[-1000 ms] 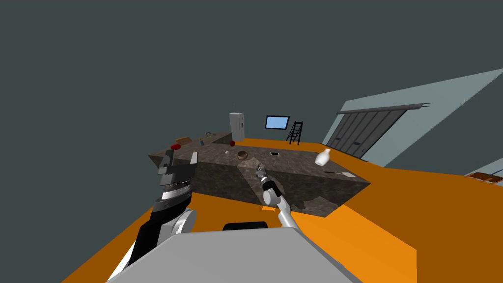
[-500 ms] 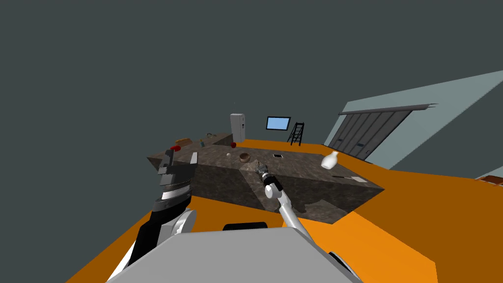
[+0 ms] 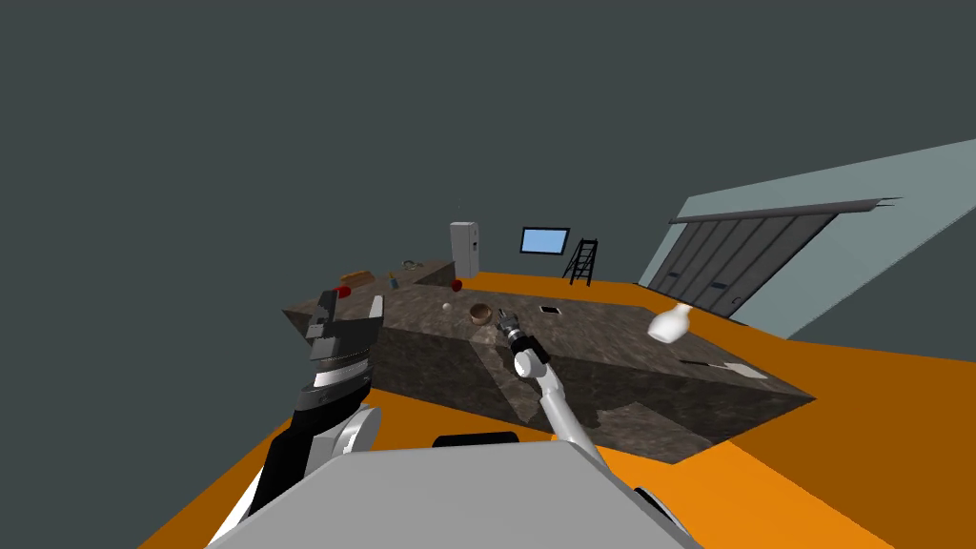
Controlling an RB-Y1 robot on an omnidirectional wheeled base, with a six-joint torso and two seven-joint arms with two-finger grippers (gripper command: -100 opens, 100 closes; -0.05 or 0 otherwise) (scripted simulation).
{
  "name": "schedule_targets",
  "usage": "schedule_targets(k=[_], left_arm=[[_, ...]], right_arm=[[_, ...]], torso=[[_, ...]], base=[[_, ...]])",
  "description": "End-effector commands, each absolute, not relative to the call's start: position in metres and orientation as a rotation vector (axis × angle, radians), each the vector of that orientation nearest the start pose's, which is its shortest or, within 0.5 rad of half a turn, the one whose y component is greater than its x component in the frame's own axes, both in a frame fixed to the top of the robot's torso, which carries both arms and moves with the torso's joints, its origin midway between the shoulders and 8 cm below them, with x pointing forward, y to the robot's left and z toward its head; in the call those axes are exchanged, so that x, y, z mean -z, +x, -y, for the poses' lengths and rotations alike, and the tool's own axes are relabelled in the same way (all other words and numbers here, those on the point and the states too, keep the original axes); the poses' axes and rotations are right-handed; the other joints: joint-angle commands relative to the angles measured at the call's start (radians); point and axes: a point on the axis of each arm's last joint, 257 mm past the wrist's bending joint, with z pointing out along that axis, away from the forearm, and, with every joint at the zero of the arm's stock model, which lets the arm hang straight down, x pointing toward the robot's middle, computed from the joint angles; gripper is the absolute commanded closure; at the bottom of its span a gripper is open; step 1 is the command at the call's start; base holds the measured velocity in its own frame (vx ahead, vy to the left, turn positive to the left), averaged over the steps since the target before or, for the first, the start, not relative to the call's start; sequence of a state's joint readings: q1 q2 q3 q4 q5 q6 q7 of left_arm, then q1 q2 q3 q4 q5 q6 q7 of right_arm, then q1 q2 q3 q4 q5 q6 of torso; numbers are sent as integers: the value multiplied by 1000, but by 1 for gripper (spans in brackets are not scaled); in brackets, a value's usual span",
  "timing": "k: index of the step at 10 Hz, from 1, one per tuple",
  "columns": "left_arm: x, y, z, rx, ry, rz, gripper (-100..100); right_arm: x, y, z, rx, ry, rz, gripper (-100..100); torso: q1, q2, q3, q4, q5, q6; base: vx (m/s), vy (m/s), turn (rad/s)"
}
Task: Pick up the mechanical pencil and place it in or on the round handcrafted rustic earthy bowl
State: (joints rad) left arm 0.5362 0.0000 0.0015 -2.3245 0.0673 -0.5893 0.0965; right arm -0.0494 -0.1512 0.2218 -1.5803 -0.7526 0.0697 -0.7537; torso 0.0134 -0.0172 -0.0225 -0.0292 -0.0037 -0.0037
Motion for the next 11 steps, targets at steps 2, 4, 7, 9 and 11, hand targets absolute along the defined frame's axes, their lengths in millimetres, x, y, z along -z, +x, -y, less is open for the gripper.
schedule_targets(k=[2, 4, 7, 9, 11], left_arm=[[-49, 315, -288, 1441, -647, -473, 0], [-49, 315, -288, 1441, -646, -473, 0], [-49, 315, -288, 1441, -646, -473, 0], [-49, 315, -288, 1441, -646, -473, 0], [-49, 315, -288, 1441, -646, -473, 0]], right_arm=[[209, 543, 109, 2137, -2111, 489, 100], [196, 543, 90, 2120, -2063, 420, 100], [179, 542, 63, 2092, -2001, 321, 100], [179, 542, 65, 2098, -2008, 340, -100], [180, 542, 65, 2099, -2008, 341, -100]], torso=[[0, 1, 0, 0, 0, 0], [-4, 4, 2, 0, -1, 0], [-6, 8, 4, 1, -2, 0], [-9, 13, 6, 1, -3, 1], [-10, 15, 7, 2, -4, 1]], base=[[171, 64, 44], [129, 32, 45], [84, 17, 23], [9, 2, 5], [0, 0, 0]])
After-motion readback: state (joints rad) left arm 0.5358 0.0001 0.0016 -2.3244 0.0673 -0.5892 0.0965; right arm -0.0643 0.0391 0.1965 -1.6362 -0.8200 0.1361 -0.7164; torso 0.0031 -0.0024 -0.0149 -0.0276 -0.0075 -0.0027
